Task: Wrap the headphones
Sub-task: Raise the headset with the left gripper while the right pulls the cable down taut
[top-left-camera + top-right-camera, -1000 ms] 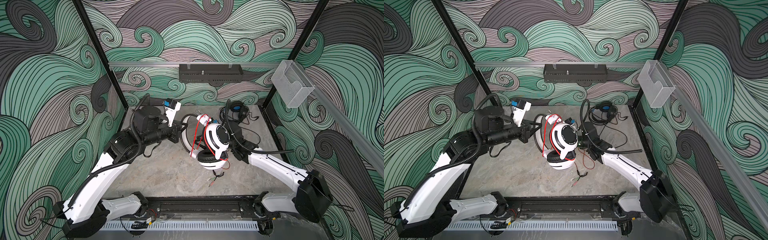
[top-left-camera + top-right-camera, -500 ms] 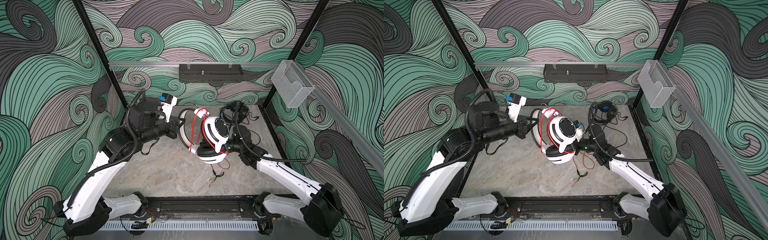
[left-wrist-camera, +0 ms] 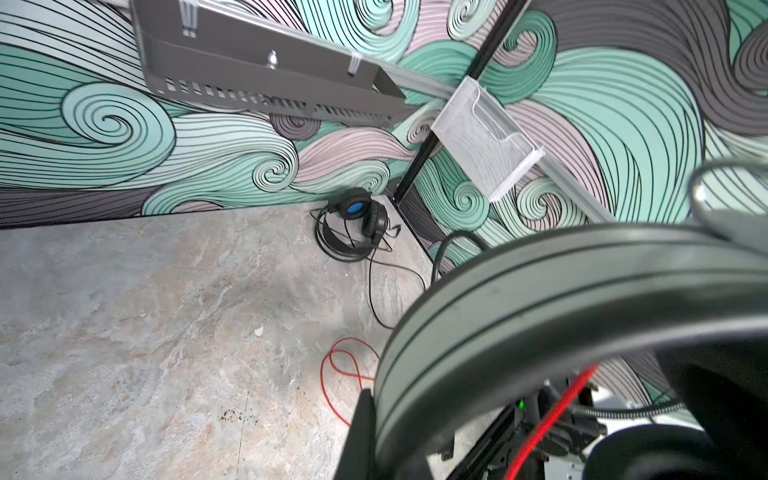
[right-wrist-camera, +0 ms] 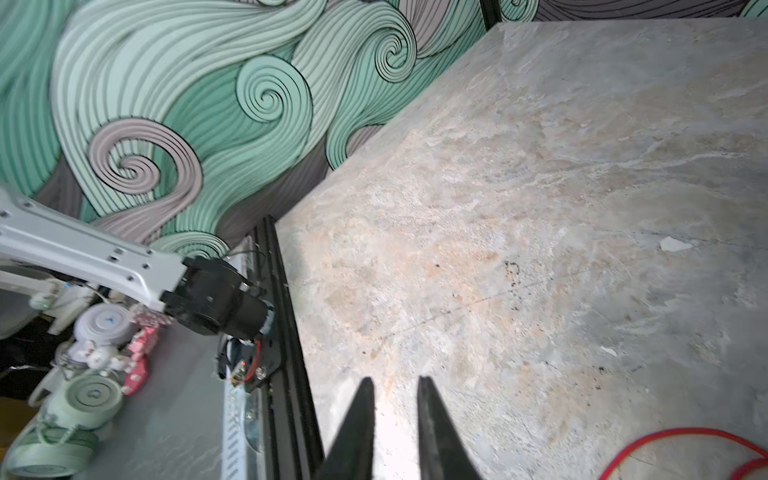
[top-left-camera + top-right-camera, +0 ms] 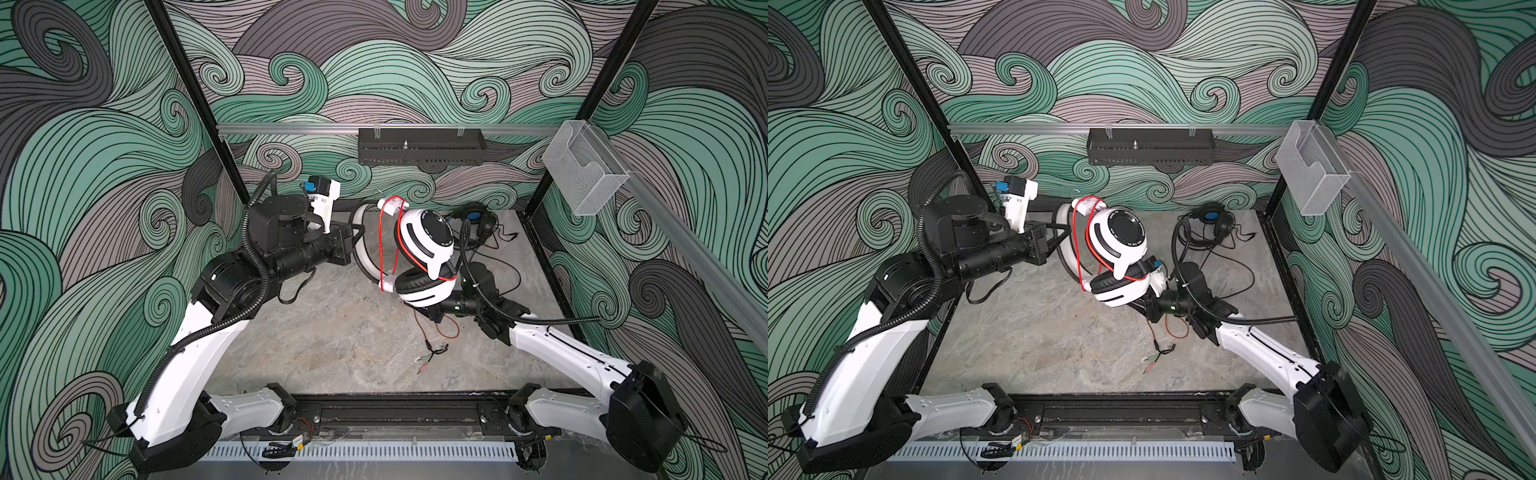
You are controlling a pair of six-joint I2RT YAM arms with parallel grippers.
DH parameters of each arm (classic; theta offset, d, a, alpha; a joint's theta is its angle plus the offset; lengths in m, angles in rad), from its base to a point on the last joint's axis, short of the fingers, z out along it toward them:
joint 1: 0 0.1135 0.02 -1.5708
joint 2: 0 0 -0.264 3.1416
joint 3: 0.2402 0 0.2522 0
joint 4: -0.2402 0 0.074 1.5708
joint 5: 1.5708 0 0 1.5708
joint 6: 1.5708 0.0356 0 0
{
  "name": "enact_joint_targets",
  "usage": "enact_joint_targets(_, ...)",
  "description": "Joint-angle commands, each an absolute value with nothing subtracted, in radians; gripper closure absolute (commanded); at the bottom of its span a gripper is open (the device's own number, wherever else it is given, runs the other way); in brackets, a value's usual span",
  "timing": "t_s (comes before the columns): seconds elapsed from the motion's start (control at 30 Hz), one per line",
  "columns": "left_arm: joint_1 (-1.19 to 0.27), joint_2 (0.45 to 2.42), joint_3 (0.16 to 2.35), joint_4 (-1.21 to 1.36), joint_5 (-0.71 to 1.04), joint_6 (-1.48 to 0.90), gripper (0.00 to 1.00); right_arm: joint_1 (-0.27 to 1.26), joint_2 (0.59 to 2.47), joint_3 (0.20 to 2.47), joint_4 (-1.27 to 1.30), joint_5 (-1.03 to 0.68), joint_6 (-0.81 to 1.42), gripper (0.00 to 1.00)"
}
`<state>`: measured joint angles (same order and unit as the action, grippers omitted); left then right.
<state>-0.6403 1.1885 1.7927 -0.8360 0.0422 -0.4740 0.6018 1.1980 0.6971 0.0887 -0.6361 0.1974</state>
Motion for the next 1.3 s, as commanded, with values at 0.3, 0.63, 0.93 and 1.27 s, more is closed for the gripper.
enact_joint_targets(0.3, -0.598, 1.185, 1.812, -0.578, -0.160, -0.684, 1.00, 0.628, 1.167, 0.692, -0.074, -0.475, 0.104, 0.99)
enact_joint_targets(0.63, -0.526, 1.229, 1.818, -0.537, -0.339, -0.781, 1.00, 0.896, 1.127, 0.804, -0.314, -0.131, -0.042, 1.00)
enact_joint_targets(0.93, -0.511, 1.293, 1.707, -0.565, -0.529, -0.617, 1.00, 1.110, 1.144, 1.025, -0.539, 0.087, -0.180, 1.00)
enact_joint_targets(1.27, -0.562, 1.320, 1.401, -0.564, -0.629, -0.413, 1.00, 1.235, 1.292, 1.402, -0.771, 0.173, -0.320, 1.00)
